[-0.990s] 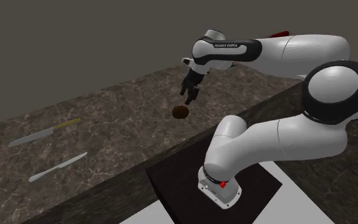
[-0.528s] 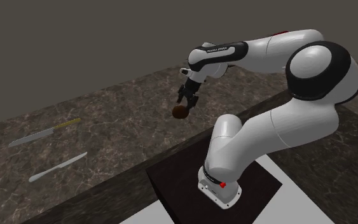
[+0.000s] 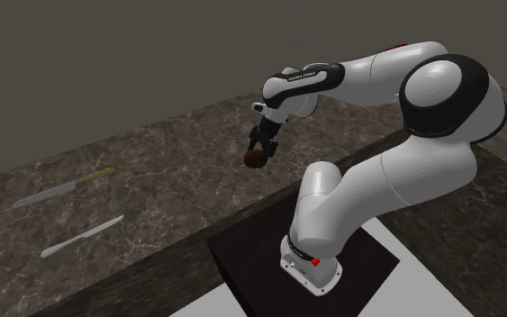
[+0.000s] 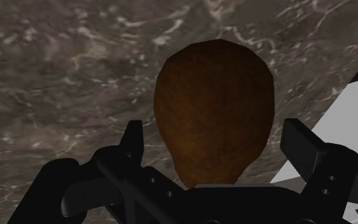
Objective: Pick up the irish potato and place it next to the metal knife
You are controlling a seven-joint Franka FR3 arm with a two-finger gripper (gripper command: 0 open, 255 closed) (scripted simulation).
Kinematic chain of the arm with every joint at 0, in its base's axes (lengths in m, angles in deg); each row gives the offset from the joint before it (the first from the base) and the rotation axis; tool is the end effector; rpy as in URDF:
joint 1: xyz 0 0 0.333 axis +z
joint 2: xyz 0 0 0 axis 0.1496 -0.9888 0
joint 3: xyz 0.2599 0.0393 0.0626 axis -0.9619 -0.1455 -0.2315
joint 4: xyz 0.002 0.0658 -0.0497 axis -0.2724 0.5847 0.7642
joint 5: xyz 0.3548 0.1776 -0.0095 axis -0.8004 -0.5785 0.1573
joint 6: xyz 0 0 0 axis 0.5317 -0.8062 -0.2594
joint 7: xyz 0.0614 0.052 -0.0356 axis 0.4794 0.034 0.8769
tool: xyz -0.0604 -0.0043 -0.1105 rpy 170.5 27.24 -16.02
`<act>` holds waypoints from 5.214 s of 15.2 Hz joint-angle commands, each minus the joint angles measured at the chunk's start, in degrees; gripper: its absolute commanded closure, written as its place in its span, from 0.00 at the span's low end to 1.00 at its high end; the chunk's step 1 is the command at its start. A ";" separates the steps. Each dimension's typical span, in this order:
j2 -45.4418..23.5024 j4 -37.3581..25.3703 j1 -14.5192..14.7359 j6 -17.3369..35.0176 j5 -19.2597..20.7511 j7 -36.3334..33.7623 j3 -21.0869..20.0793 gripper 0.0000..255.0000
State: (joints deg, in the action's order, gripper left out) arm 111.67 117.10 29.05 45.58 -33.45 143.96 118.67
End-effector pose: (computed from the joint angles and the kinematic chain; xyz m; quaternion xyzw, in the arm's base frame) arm 0.3656 -0.1187 0.2550 -0.7601 -0.5804 -0.1521 0.2496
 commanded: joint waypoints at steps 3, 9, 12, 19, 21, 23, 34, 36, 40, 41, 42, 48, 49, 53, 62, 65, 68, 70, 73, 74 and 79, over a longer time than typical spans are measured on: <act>0.00 0.02 0.01 0.03 -0.01 -0.01 0.00 0.00; -0.02 0.02 0.05 0.06 -0.02 0.00 0.02 1.00; -0.04 -0.01 0.08 0.06 -0.04 0.00 0.04 1.00; 3.00 -1.75 -3.12 -4.82 0.30 -2.90 -4.75 1.00; 3.90 -2.45 -3.88 -6.39 0.28 -3.79 -6.12 1.00; 4.74 -3.19 -4.54 -7.95 0.21 -4.65 -7.40 1.00; 8.30 -8.12 -6.56 -16.08 -0.86 -8.86 -13.24 1.00; 8.75 -9.16 -6.71 -17.48 -1.14 -9.55 -14.11 1.00; 9.48 -11.36 -6.86 -20.23 -1.75 -10.88 -15.73 1.00; 9.56 -11.68 -6.87 -20.61 -1.84 -11.06 -15.95 1.00; 10.11 -10.39 -6.88 -19.67 -2.47 -12.28 -17.36 1.00; 12.24 -3.97 -5.15 -13.52 -6.92 -19.39 -25.29 1.00; 12.38 -3.13 -4.58 -12.40 -7.76 -20.54 -26.54 1.00; 12.16 -0.50 -1.54 -7.64 -11.36 -25.00 -31.30 1.00; 6.51 0.68 8.20 4.05 -20.37 -33.63 -40.66 1.00; 3.10 -0.47 11.81 7.84 -23.41 -35.97 -43.23 1.00; -0.92 -2.39 15.31 11.31 -26.37 -38.02 -45.50 1.00; -3.86 -4.07 17.52 13.40 -28.25 -39.26 -46.86 1.00; -8.58 -7.15 20.58 16.13 -30.87 -40.99 -48.68 1.00; -10.21 -8.33 21.51 16.92 -31.68 -41.54 -49.24 1.00; -18.67 -15.17 25.51 19.99 -35.07 -44.31 -51.74 1.00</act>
State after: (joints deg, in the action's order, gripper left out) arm 94.72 103.66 53.90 65.30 -68.01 100.35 67.38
